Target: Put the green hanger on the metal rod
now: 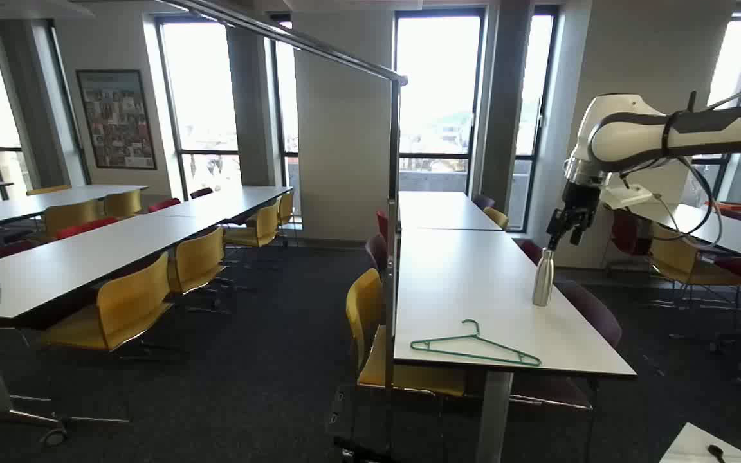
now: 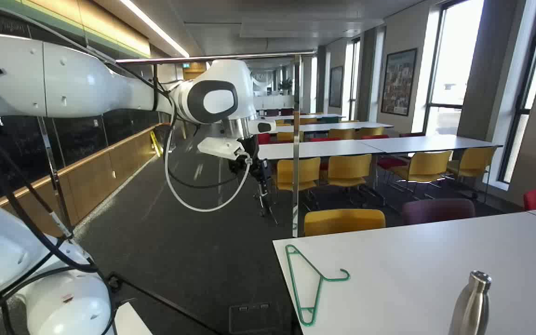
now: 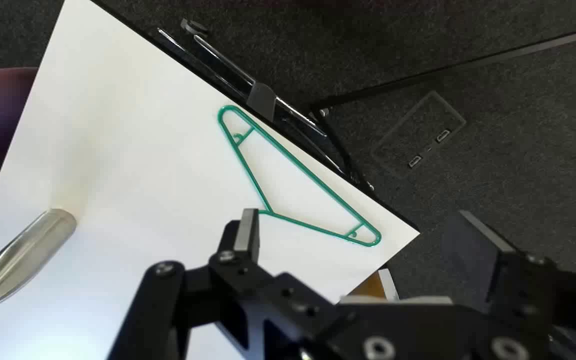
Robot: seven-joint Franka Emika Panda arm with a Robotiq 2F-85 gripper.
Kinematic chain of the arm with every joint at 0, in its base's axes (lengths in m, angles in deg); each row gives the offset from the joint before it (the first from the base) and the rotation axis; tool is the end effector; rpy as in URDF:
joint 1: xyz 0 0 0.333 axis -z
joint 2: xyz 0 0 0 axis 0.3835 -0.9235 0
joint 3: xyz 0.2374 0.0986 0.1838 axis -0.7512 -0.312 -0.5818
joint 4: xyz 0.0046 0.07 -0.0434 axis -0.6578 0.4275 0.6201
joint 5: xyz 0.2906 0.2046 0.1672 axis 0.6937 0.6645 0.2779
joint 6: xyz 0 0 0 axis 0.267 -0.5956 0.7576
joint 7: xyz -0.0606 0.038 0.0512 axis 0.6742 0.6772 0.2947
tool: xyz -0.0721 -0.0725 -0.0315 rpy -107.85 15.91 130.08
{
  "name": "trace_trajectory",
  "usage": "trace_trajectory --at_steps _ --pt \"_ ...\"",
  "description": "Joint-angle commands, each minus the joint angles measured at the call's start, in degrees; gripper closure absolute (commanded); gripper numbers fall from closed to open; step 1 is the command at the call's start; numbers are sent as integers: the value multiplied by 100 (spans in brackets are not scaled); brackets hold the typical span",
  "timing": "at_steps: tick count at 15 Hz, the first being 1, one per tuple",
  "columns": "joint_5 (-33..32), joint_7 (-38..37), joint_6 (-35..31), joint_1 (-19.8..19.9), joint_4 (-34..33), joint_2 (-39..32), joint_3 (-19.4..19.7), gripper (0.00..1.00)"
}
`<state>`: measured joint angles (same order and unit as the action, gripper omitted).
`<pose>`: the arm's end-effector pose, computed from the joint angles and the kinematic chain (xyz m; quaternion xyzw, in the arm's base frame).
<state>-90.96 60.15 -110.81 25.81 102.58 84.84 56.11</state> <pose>0.4016 -0.0803 0.5748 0.9962 -0.0205 0.0843 0.0099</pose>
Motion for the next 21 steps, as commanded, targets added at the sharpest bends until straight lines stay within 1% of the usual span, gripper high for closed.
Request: trace_trajectory --at_steps 1,3,4,5,8,10,13,15,17,18,19,21 --pt "15 13 11 30 -13 -8 -23 0" --pt "15 13 10 30 -14 -8 -23 0" --pt "-119 25 -106 56 -54 -93 -56 0" --pt "-186 151 -162 36 -131 -228 -44 0" --pt "-345 753 52 -43 -519 -881 53 0" --pt "-363 1276 127 -109 -763 -1320 120 0" --pt "-66 2232 126 -193 -1124 -1889 201 0" --pt "66 2889 124 -220 -1308 -2158 199 0" --pt "234 3493 126 -194 -1406 -2279 164 0" --pt "326 3533 127 -160 -1448 -2317 132 0" --pt "144 3156 -34 -102 -1188 -2227 64 0" --pt "214 3325 -30 -103 -1272 -2299 57 0"
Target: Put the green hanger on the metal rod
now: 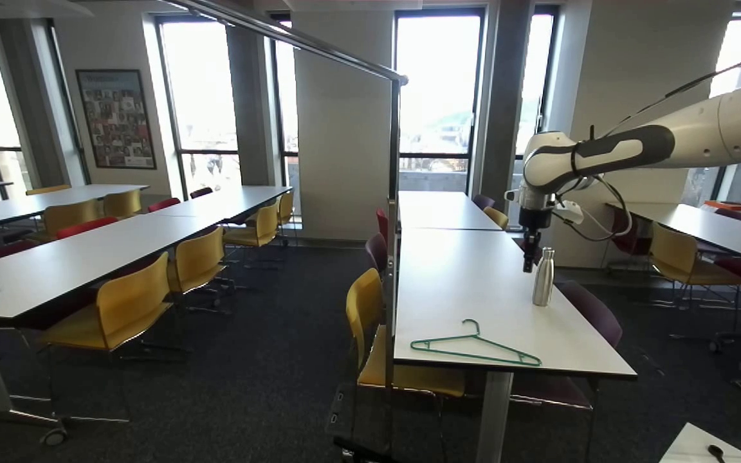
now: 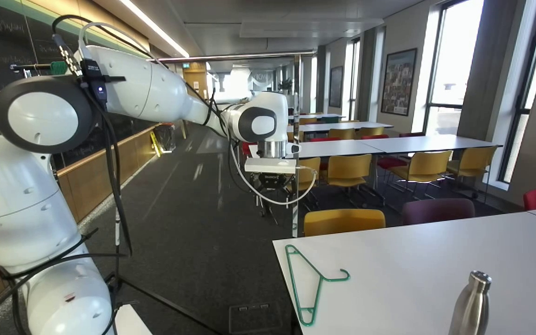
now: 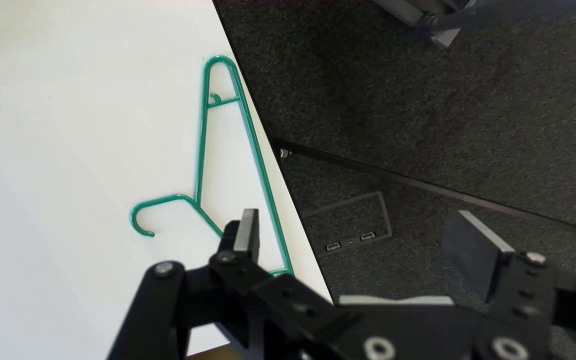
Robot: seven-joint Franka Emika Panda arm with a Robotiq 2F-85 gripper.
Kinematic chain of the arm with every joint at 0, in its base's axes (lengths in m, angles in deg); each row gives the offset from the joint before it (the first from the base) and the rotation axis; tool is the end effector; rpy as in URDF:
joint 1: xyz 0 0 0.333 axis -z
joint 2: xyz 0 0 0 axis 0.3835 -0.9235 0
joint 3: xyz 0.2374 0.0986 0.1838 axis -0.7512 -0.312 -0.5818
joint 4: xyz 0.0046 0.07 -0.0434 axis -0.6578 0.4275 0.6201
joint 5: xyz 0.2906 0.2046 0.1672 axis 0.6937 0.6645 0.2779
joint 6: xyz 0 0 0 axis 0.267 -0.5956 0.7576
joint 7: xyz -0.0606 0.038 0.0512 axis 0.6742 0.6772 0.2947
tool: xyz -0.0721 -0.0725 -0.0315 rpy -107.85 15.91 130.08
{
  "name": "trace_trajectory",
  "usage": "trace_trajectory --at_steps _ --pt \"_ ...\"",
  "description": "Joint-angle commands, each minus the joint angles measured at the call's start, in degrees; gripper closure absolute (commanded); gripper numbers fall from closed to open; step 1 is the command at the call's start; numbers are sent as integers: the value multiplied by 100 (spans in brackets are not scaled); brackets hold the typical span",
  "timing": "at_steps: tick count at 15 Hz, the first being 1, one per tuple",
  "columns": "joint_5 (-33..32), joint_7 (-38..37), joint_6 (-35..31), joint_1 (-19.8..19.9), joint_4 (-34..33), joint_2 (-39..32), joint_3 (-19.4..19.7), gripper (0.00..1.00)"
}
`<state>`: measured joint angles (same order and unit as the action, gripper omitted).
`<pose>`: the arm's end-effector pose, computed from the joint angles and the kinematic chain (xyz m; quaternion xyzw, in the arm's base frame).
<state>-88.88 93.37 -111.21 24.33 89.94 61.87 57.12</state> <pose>0.5110 -0.0867 0.4982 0.9651 0.2620 -0.0012 0.0005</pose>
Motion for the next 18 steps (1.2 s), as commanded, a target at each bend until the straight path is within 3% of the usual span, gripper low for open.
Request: trace_trajectory --at_steps 1,8,14,18 --pt "8 15 11 42 -23 -8 -45 0" --pt "-6 4 26 29 -71 -52 -55 0" --pt "-39 172 -50 -18 -281 -895 -226 0" --pt "-494 -99 -283 -43 -383 -1505 -463 0"
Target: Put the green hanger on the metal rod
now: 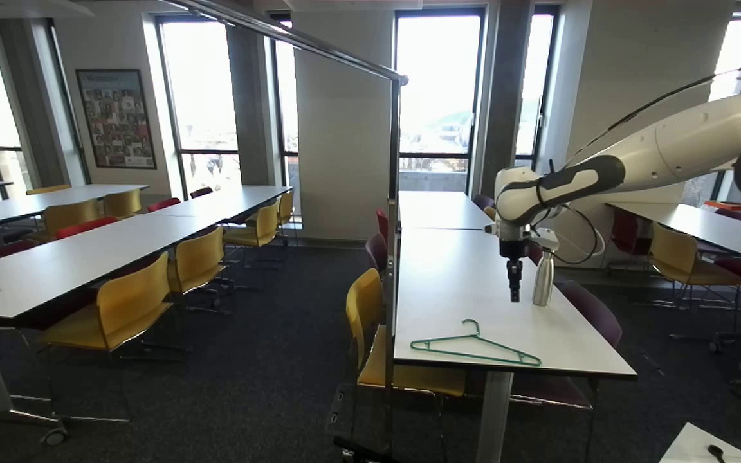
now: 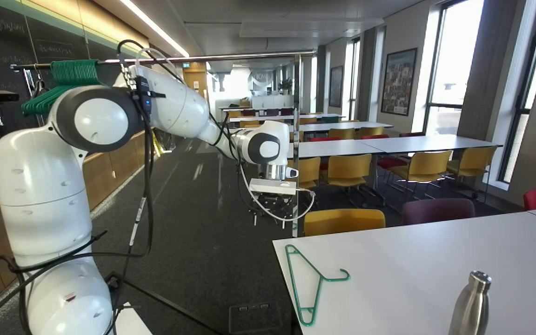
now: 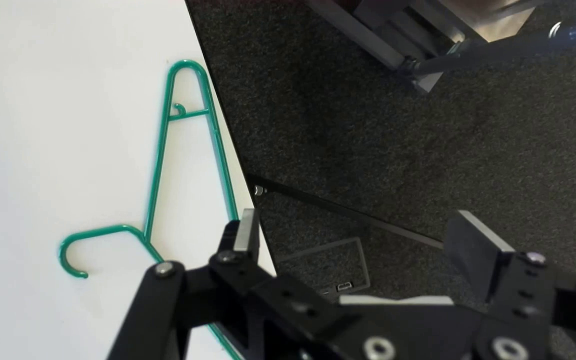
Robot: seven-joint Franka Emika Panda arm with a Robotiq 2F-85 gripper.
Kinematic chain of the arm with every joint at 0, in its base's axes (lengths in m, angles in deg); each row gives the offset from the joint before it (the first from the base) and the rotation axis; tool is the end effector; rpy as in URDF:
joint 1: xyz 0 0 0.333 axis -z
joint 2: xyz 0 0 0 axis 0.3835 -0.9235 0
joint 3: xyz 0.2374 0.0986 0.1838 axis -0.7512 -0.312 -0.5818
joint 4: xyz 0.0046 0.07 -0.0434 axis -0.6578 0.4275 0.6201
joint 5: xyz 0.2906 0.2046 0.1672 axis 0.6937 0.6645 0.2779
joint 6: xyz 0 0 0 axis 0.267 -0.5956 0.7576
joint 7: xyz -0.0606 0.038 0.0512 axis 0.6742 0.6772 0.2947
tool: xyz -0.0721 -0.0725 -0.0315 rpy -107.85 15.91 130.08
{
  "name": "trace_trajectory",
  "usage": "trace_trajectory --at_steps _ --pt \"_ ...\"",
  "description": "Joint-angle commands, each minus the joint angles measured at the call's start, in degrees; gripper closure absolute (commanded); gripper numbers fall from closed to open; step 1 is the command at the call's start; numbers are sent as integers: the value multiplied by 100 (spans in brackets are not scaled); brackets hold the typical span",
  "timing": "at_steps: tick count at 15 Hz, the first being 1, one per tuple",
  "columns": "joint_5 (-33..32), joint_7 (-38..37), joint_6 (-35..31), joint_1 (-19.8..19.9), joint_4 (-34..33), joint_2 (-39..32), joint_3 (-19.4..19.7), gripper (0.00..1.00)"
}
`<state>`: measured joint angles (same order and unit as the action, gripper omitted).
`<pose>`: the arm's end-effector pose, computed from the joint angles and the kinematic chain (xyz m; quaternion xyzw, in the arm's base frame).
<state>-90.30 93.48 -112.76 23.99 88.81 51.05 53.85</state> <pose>0.5451 -0.0563 0.4093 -0.9517 -0.2977 0.0744 0.0065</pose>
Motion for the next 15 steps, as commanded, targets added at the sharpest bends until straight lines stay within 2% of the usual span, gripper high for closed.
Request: trace_trajectory --at_steps 1,4,6,7,15 --pt "-497 -173 -185 -20 -317 -552 -187 0" --pt "-815 -429 -907 -19 -268 -856 -289 0" --pt "-754 -600 -1239 13 -253 -992 -342 0" --pt "-680 -445 -1061 58 -136 -896 -371 0" --pt "-683 -529 -1198 64 -202 -1021 -393 0"
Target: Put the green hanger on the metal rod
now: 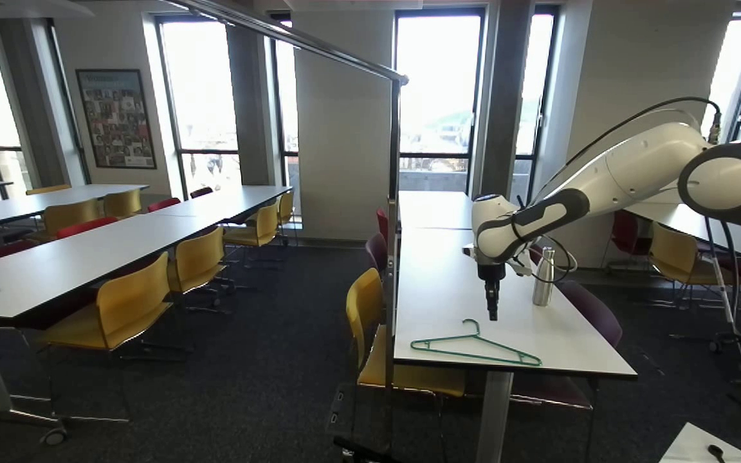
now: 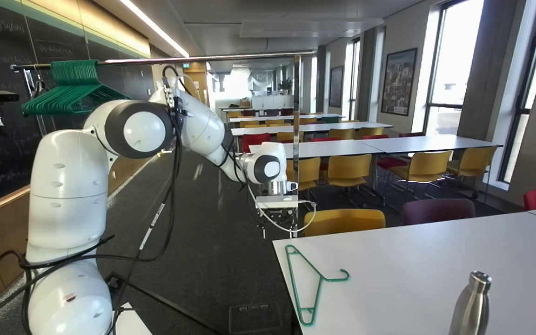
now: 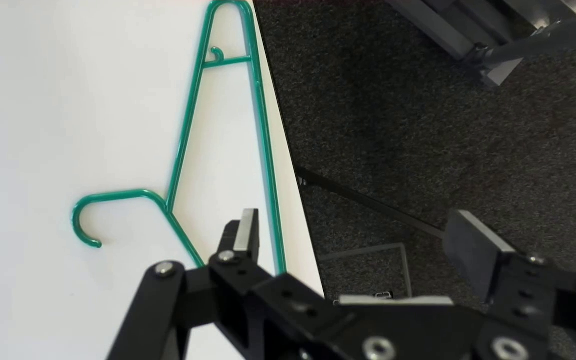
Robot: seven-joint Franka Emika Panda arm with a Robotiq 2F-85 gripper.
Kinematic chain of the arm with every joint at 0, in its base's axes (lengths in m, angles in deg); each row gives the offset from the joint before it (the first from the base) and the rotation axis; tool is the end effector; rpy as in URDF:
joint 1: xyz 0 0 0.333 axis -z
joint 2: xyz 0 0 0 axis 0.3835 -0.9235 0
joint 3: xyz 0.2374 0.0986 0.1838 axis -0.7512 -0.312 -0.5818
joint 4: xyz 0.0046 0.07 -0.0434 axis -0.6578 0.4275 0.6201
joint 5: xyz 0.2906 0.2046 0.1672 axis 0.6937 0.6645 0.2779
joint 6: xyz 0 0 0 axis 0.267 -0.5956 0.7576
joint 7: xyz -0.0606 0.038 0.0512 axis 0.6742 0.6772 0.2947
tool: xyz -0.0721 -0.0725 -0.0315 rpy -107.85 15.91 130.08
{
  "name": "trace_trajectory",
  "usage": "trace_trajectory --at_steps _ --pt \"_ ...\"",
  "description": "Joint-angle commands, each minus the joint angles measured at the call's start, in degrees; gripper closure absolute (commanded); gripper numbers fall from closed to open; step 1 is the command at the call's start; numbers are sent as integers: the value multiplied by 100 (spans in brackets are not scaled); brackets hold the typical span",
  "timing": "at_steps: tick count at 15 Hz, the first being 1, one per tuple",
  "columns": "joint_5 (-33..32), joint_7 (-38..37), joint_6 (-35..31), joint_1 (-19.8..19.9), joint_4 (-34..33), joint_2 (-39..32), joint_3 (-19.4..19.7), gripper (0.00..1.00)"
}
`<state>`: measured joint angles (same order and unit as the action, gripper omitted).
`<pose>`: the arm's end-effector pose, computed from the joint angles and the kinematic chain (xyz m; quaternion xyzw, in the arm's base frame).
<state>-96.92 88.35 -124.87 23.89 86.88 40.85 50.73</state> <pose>0.5882 -0.0309 0.3391 0.9452 0.3172 -0.0571 0.0521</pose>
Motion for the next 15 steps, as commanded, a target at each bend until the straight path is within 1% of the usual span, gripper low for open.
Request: trace_trajectory --at_steps 1,4,6,9,12,15 --pt "-43 69 -43 75 62 61 -93 0" --pt "-25 311 -43 113 -42 -179 -116 0" --pt "11 390 -241 156 -29 -373 -116 0" --pt "-64 8 -844 160 77 -578 -73 0" --pt "-26 -109 -1348 219 80 -834 -102 0" --pt "-42 -713 -1906 167 60 -1061 -76 0"
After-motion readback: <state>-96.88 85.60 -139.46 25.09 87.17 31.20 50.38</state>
